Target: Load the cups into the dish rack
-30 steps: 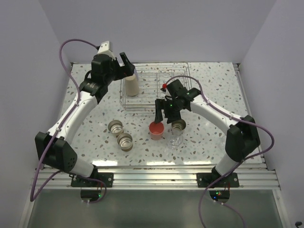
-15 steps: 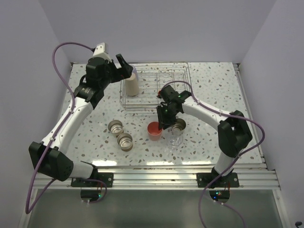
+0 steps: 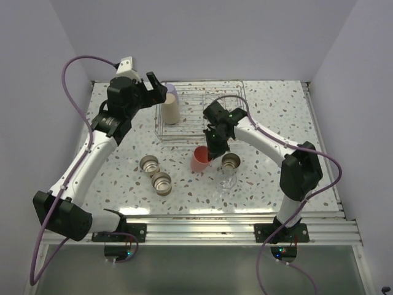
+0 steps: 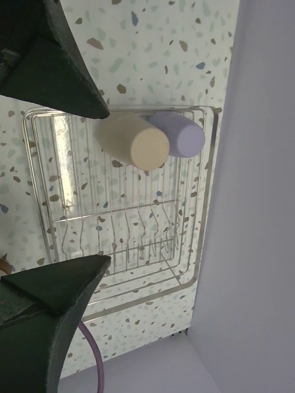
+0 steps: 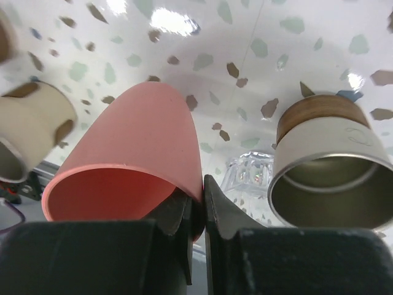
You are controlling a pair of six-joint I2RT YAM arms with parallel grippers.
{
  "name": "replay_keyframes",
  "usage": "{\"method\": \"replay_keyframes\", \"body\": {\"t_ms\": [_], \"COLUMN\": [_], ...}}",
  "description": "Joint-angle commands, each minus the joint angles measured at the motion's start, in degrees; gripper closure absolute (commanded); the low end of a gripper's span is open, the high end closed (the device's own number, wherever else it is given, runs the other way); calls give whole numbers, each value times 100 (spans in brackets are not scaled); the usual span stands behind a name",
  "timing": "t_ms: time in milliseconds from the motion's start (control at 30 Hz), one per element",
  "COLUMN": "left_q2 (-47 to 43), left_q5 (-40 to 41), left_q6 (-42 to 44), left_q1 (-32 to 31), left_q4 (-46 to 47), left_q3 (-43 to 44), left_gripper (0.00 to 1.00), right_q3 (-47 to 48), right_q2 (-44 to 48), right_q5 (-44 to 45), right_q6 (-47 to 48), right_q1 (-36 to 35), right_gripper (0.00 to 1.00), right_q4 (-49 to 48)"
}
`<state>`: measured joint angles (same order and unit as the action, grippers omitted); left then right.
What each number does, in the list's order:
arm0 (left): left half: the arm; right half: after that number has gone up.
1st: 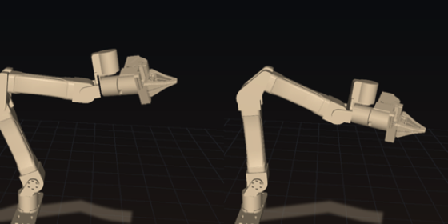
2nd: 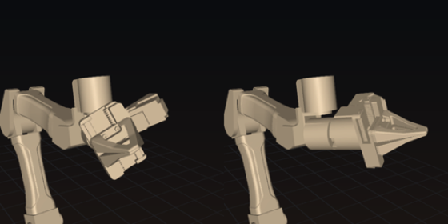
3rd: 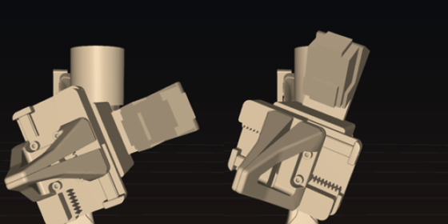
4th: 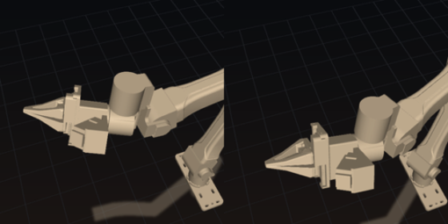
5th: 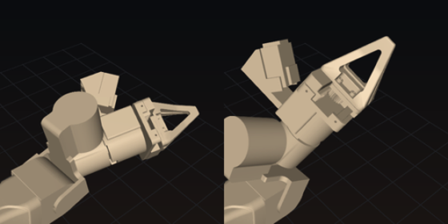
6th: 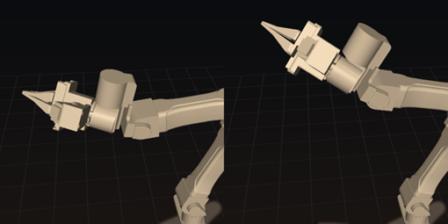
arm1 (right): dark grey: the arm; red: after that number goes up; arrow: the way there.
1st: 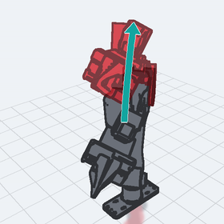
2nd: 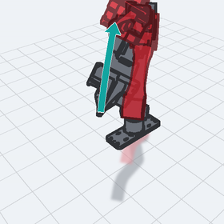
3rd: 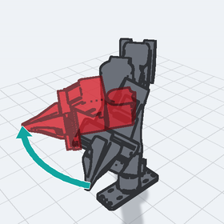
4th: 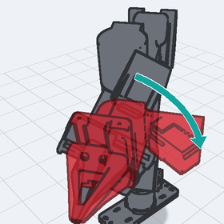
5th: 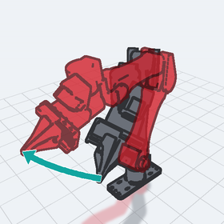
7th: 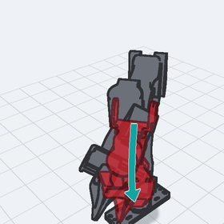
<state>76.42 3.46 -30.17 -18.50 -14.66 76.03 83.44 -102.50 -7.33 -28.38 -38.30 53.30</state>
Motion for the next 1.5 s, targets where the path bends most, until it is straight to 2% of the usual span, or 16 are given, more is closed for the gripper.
{"method": "replay_keyframes", "body": {"t_ms": [0,133,200,300,367,433,533,567,700,767,800,900,1067,1200,1300,1467], "left_q2": [-496,-1171,-1296,-1209,-1174,-1182,-1016,-911,-296,-181,-119,-40,22,171,294,417], "left_q5": [636,778,674,166,-761,-1337,-2356,-3029,-4519,-5002,-5100,-5356,-5426,-5391,-5374,-5242], "left_q6": [634,969,943,655,303,-233,-541,-673,-2128,-2649,-3113,-3844,-4277,-4883,-5007,-4762], "left_q1": [22,31,57,311,802,1268,1384,1393,1420,1411,1411,1393,1367,1288,1148,823], "left_q4": [366,1235,1255,791,701,1006,1734,1938,3639,4318,4966,5970,6632,7615,7794,7522], "left_q3": [-78,-606,-669,-388,-256,-316,-326,-317,-510,-754,-852,-1212,-1433,-1512,-1477,-1354], "left_gripper": [6,5,3,3,3,2,0,0,2,3,3,3,3,2,2,3], "right_q3": [1214,2455,3104,3468,3408,3267,3091,3012,2258,2098,2011,1782,1474,1368,1307,1350], "right_q2": [107,29,-16,19,194,318,476,572,836,898,924,960,1030,1039,1021,986], "right_q5": [267,66,-372,-1391,-1918,-2447,-3044,-3194,-3714,-3758,-3749,-3749,-3740,-3740,-3740,-3688], "right_q6": [69,175,131,-402,-781,-1326,-1915,-2108,-3381,-3621,-3718,-3893,-4070,-4166,-4272,-4211], "right_q1": [-19,199,367,841,1166,1386,1492,1493,1510,1510,1510,1493,1501,1493,1466,1274], "right_gripper": [100,100,100,100,100,100,100,100,100,100,100,100,100,100,100,100], "right_q4": [391,778,840,534,-177,-904,-1864,-2180,-4339,-4757,-4950,-5249,-5576,-5716,-5883,-5840]}}
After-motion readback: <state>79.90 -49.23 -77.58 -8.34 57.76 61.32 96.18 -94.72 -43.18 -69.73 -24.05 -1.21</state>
